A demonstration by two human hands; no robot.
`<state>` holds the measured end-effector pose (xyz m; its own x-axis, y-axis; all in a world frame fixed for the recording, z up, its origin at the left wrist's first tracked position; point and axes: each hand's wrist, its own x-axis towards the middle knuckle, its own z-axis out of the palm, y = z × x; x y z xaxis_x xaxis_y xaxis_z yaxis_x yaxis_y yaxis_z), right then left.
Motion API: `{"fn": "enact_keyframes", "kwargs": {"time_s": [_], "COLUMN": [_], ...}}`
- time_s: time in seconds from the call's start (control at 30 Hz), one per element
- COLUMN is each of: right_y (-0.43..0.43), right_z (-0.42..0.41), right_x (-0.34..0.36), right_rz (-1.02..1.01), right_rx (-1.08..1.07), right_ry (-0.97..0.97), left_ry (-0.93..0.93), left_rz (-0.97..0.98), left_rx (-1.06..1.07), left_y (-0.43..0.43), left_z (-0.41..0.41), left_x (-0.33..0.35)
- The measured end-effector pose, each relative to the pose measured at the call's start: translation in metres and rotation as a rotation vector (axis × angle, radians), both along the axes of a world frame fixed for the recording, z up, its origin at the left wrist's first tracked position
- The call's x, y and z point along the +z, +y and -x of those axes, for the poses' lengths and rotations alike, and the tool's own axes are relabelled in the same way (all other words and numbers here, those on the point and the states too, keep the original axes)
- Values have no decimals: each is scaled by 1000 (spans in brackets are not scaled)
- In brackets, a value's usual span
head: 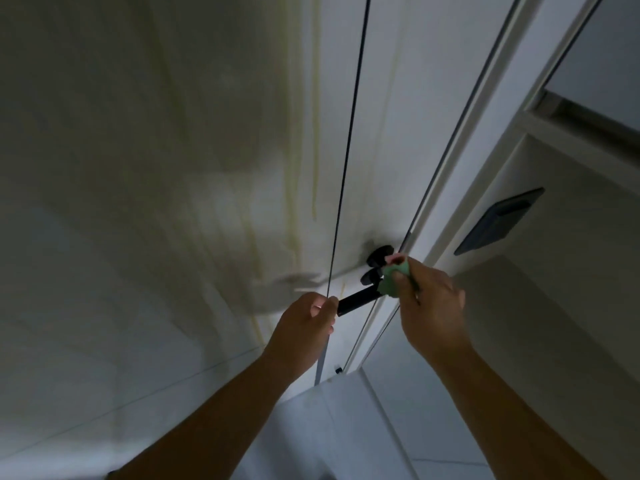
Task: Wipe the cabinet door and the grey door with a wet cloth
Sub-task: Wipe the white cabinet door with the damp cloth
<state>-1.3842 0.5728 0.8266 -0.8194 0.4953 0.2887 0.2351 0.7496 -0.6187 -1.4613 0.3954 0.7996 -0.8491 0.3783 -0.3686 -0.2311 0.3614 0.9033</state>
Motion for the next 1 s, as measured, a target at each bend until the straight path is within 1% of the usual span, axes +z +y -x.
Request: {"fn": "enact_keyframes", "kwargs": {"time_s": [0.03, 0.07, 0.17, 0.2, 0.27, 0.3, 0.33, 0.4, 0.5, 0.53, 0.63, 0.67, 0.73, 0.87, 1.0], "right_y": [0, -2, -24, -35, -60, -72, -85, -110, -150, -164, -209, -225, -257, -326, -386], "right_z": [1, 3, 10, 14, 20, 25, 27, 32, 39, 43, 57, 63, 77, 114, 133], "right_x": [5, 11, 39, 50, 75, 87, 101, 130, 177, 194, 249, 267, 306, 376, 444], "right_rz": [-27, 35, 483, 597, 785, 842, 849, 735, 557, 445, -27, -152, -356, -682, -908], "right_rx": [13, 51, 201, 238, 319, 375, 442, 563, 707, 730, 804, 839, 900, 940, 951], "right_ry": [-25, -29, 12, 24, 62, 91, 123, 185, 287, 363, 672, 766, 901, 1031, 1105], "left_ry": [42, 86, 245, 299, 399, 449, 501, 610, 745, 814, 1082, 1177, 1368, 1692, 1845], "left_rz": [3, 11, 29, 17, -11, -21, -35, -77, -193, -211, -231, -205, -65, 184, 409], "left_rx": [2, -4, -23, -15, 32, 64, 99, 178, 341, 390, 492, 516, 573, 637, 683], "left_y": [-5, -11, -34, -43, -62, -73, -84, -109, -152, -168, -223, -242, -283, -362, -417], "left_z": [-2, -4, -10, -11, -12, -12, -12, -13, -15, -16, -13, -12, -8, 6, 22], "left_x": [6, 13, 41, 53, 80, 95, 110, 141, 193, 212, 266, 283, 318, 380, 445]}}
